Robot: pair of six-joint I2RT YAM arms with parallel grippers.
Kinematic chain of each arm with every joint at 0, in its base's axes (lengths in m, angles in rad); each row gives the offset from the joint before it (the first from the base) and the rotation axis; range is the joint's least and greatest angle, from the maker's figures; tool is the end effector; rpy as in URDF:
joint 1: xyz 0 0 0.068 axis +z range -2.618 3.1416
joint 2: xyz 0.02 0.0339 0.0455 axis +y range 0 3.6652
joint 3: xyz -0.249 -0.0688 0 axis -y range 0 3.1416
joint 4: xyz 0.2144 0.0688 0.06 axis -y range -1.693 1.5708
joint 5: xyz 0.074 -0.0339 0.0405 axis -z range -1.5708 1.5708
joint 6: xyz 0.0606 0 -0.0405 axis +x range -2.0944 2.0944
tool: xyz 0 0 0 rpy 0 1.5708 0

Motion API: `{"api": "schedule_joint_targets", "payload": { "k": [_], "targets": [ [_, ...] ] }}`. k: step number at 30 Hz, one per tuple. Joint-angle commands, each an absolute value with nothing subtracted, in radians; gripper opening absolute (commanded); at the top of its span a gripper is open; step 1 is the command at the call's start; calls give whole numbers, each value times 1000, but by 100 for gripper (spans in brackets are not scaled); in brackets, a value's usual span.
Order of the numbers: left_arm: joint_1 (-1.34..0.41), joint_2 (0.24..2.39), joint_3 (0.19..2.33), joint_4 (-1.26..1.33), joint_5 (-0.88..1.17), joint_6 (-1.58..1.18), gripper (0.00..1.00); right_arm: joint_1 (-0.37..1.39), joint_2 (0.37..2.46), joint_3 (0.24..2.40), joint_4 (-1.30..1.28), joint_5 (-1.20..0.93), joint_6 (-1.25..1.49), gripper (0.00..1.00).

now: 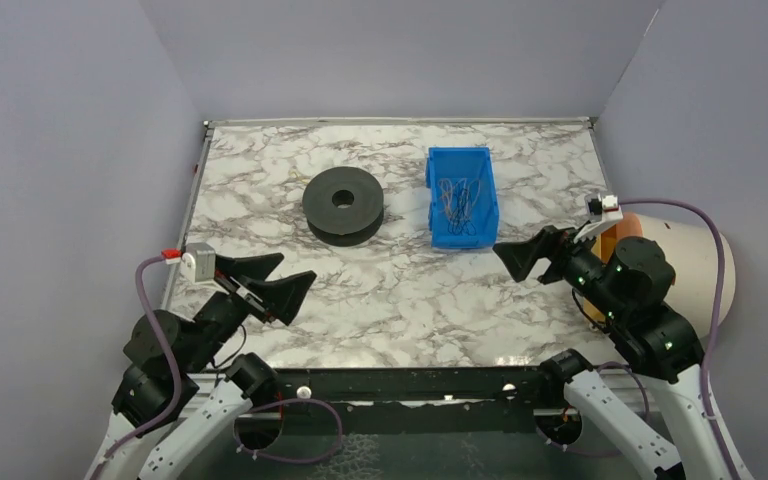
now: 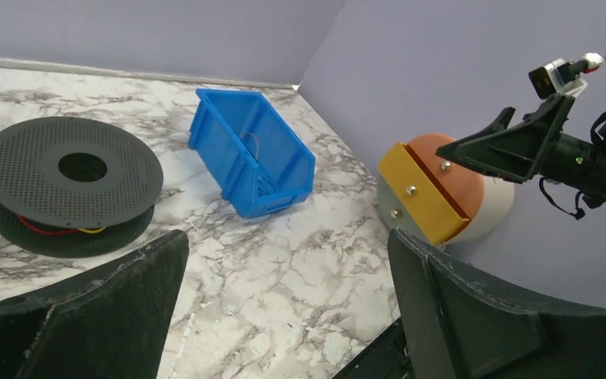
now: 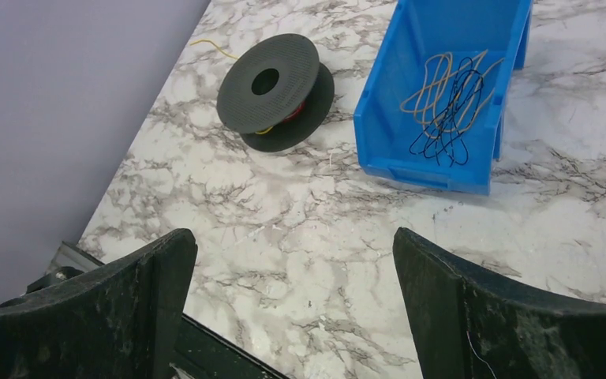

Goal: Wrap the cables

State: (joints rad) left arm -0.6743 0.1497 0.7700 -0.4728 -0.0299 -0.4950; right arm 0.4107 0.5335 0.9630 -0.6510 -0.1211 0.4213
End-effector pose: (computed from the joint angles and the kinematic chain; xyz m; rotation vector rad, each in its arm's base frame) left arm 0.0374 -0.0276 0.3439 0.1078 1.4877 -0.9358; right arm 0.0947 0.0492 0.3545 -0.0796 1.8446 0.6983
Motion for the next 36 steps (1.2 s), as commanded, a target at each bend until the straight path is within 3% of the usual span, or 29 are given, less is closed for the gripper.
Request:
{"api": "schedule_joint_targets", "payload": {
  "k": [1, 8, 22, 36],
  "targets": [
    [-672, 259, 810, -511, 69, -450, 99, 408, 542, 943, -593, -104, 401, 100],
    [-671, 407, 801, -501, 57, -390, 99, 408, 578, 916, -544, -141, 331, 100],
    [-672, 434, 702, -455, 89, -379, 99, 408, 637, 825, -401, -288, 295, 99],
    [-670, 380, 655, -423, 82, -382, 99, 410, 881, 889, -384, -260, 335, 73]
  ]
}}
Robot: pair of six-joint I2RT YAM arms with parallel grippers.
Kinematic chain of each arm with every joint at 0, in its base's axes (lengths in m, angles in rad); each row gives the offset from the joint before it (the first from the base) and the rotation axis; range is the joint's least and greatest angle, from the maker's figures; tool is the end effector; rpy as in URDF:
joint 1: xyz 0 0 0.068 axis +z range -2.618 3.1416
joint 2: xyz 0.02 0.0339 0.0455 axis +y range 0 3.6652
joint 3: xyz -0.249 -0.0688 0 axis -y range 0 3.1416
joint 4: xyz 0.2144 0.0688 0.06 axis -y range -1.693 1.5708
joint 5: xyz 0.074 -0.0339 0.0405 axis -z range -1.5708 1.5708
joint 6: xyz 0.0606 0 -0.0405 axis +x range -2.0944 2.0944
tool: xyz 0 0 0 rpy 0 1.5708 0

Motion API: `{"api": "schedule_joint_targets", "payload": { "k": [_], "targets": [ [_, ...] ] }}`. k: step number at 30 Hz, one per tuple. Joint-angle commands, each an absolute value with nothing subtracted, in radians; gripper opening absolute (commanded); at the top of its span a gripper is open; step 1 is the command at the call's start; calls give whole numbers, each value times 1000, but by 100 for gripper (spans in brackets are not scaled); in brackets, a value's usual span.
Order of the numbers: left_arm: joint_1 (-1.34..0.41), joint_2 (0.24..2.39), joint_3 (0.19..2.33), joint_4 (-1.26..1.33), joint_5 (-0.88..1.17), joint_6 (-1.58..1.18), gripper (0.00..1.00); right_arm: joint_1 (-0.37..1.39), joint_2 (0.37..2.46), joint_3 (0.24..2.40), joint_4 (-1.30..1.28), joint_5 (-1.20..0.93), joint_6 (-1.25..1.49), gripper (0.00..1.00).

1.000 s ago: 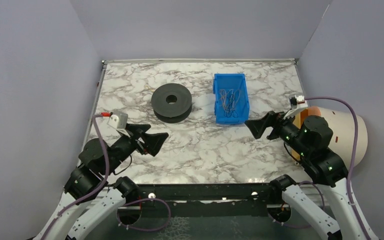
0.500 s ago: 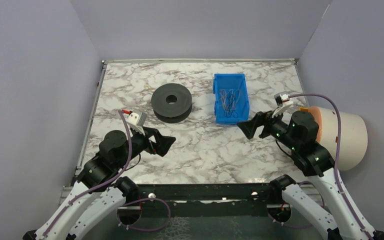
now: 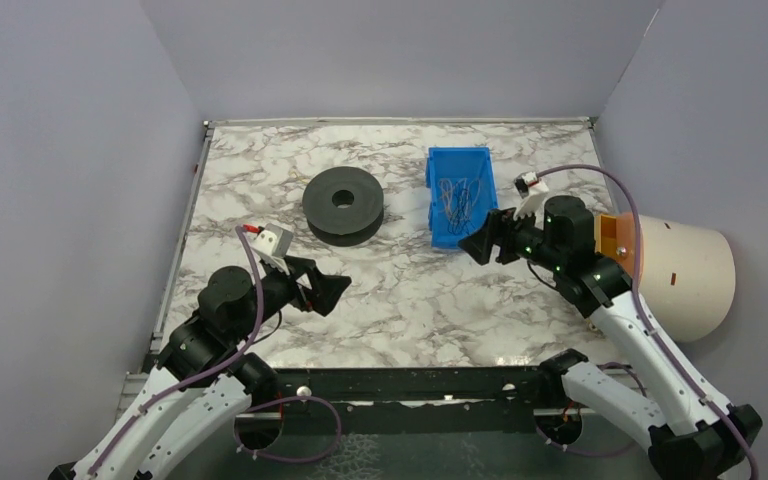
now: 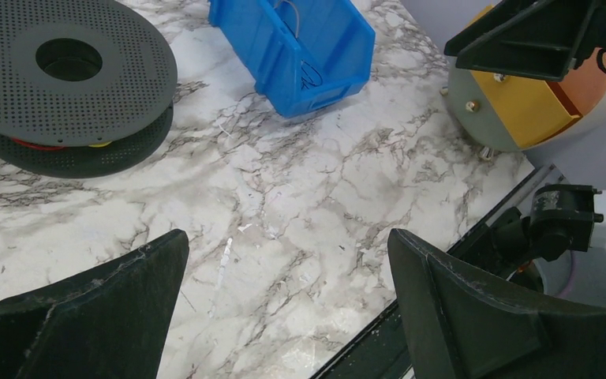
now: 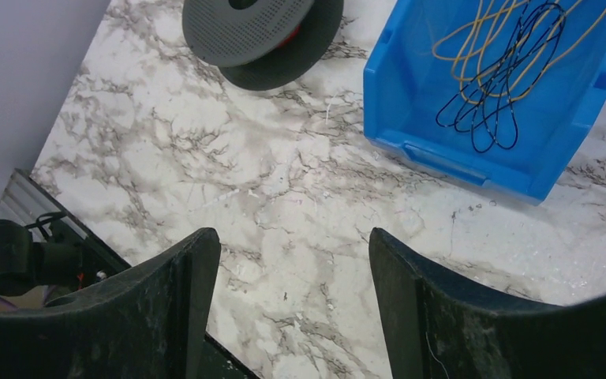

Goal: Wrap the cables

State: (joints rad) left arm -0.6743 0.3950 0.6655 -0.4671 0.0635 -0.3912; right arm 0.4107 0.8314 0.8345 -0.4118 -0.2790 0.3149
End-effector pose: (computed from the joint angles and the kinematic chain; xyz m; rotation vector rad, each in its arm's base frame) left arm 0.0856 -0.0733 0.2982 0.3073 1.8166 -0.8179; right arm 0.1655 0.0903 0.3056 -0.2843 2.0200 0.7400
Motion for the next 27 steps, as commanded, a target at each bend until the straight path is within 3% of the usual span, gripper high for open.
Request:
{"api": "schedule_joint_targets", "payload": {
  "k": [1, 10, 27],
  "targets": [
    [-670, 380, 654, -420, 85, -382, 99, 411, 898, 895, -379, -250, 340, 72],
    [-670, 384, 652, -419, 95, -376, 99, 429, 1051, 974, -359, -37, 345, 60],
    [-669, 330, 647, -419, 77, -370, 99, 431, 1451, 1119, -194, 121, 360, 53]
  ]
}}
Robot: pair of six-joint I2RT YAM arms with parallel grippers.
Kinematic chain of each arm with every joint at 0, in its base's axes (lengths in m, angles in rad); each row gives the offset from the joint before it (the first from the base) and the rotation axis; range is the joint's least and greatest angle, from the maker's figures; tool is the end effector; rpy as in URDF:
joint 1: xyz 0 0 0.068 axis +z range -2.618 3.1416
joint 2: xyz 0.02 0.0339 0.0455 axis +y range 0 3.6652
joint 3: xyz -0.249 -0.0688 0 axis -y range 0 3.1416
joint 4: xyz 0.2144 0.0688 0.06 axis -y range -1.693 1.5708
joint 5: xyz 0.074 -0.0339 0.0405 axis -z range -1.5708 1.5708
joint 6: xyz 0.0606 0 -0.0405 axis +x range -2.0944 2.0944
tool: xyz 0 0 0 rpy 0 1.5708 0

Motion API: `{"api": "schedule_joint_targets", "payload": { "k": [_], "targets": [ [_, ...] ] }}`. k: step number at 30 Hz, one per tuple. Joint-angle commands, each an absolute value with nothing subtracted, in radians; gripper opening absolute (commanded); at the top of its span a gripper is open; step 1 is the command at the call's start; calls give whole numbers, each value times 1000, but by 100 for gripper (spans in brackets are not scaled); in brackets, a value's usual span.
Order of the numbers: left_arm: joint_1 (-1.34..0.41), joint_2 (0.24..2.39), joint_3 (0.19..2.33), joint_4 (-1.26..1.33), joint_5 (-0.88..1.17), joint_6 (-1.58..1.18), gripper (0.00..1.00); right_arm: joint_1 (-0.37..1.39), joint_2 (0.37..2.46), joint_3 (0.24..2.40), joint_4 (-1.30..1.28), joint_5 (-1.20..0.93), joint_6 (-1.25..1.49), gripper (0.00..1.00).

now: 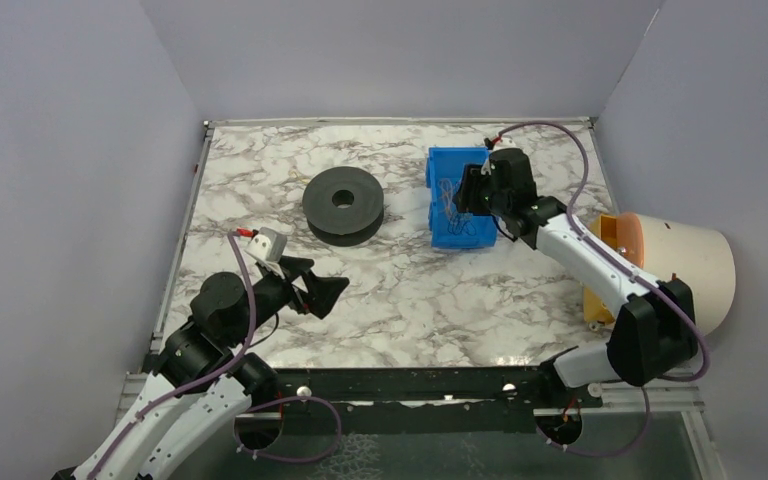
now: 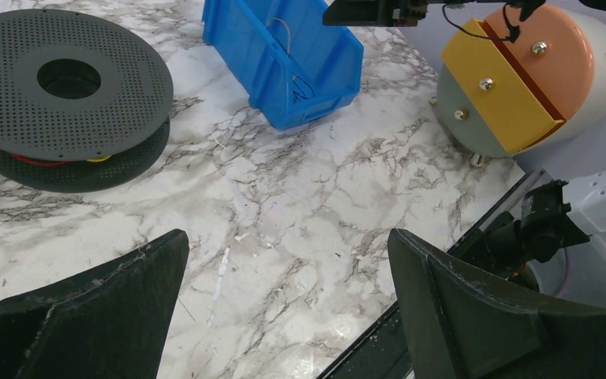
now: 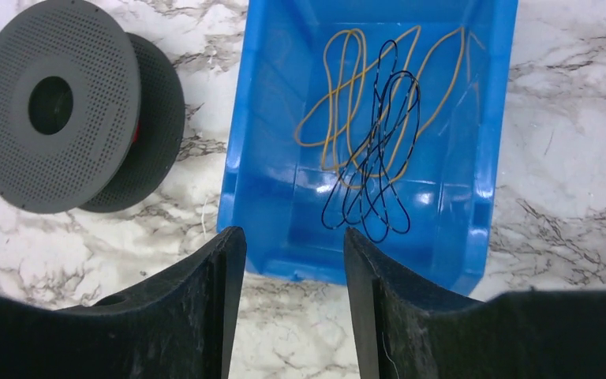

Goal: Wrap the cables

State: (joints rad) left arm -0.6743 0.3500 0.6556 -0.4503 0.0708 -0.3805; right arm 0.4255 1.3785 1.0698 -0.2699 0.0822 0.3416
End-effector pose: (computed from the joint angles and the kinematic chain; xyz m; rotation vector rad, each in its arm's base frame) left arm 0.0798 -0.0693 0.3012 0.3159 1.7609 -0.8330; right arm 0.2821 0.1224 0.2764 -0.0427 2.1683 0.3565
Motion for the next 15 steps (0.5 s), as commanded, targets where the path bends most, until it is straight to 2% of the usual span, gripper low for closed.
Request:
{"api": "schedule_joint_targets", "payload": {
  "k": [1, 15],
  "targets": [
    [-669, 327, 647, -419, 78, -370, 99, 431, 1477, 1130, -184, 118, 362, 53],
    [-669, 286, 646, -420, 72, -367, 99, 431, 1792, 1329, -201, 179, 436, 49]
  ]
}}
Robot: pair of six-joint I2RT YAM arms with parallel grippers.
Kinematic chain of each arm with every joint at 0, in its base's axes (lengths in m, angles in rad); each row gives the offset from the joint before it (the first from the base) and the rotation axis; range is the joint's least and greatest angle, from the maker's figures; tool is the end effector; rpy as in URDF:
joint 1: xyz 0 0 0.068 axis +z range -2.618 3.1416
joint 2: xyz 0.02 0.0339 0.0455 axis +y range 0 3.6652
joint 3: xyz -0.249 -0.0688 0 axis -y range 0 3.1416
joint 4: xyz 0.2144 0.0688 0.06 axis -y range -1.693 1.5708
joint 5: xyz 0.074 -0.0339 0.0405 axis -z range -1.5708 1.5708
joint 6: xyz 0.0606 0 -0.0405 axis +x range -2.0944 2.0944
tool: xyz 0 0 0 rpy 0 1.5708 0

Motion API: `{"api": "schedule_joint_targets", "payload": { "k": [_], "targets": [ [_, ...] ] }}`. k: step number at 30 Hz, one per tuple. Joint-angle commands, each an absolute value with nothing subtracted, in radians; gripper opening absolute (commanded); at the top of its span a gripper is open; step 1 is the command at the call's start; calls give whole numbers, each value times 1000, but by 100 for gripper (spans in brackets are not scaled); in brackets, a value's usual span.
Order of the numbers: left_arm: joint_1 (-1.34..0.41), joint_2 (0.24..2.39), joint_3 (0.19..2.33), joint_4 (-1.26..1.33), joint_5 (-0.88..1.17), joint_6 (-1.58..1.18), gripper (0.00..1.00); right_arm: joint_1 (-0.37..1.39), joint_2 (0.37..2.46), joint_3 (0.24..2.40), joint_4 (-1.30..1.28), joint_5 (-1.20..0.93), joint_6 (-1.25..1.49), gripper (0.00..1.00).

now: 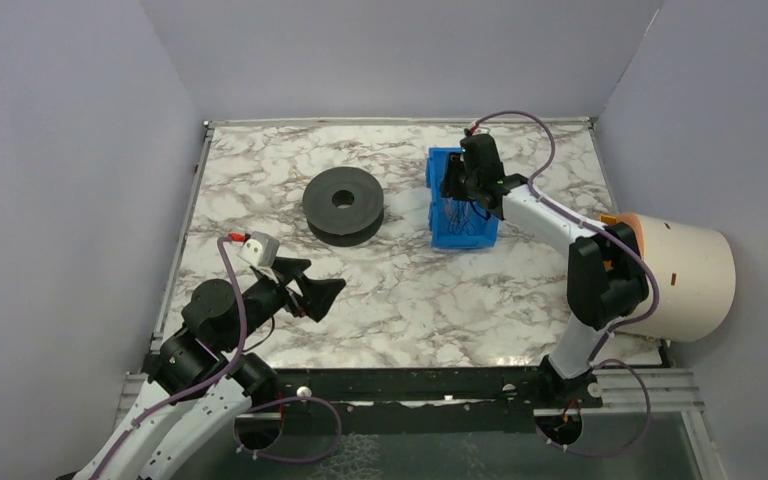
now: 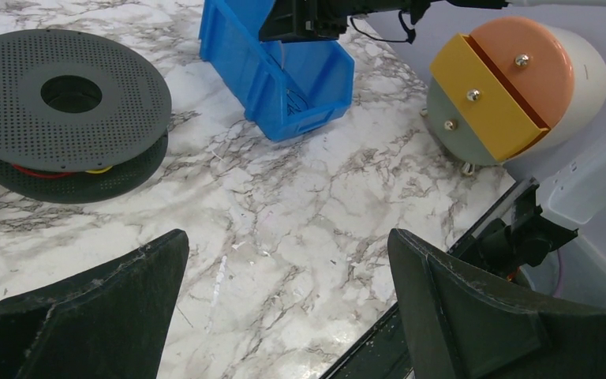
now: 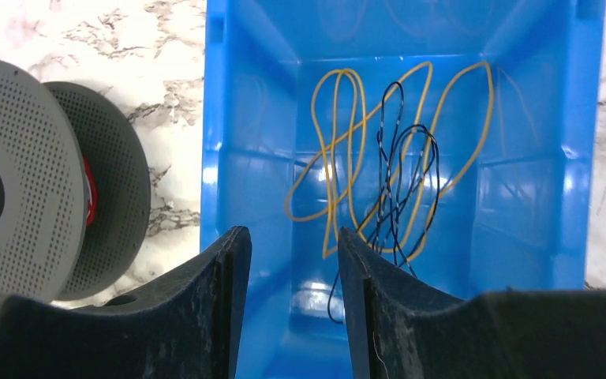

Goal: Wrap the cables

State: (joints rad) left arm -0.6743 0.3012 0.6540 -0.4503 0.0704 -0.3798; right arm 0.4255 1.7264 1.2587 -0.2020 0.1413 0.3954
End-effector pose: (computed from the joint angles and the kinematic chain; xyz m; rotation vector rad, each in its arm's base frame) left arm 0.0727 -0.0636 0.3047 0.3102 1.7127 -0.8465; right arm 0.3515 0.1499 0.2332 0.0431 2.2479 0.2879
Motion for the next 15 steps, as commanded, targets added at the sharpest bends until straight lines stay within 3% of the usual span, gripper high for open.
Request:
{"api": "schedule_joint_targets", "payload": {
  "k": [1, 15],
  "targets": [
    [-669, 283, 646, -419, 72, -367, 99, 431, 1805, 1330, -187, 179, 435, 49],
    [-669, 274, 645, -420, 66, -367, 99, 429, 1970, 1384, -188, 202, 449, 41]
  ]
}}
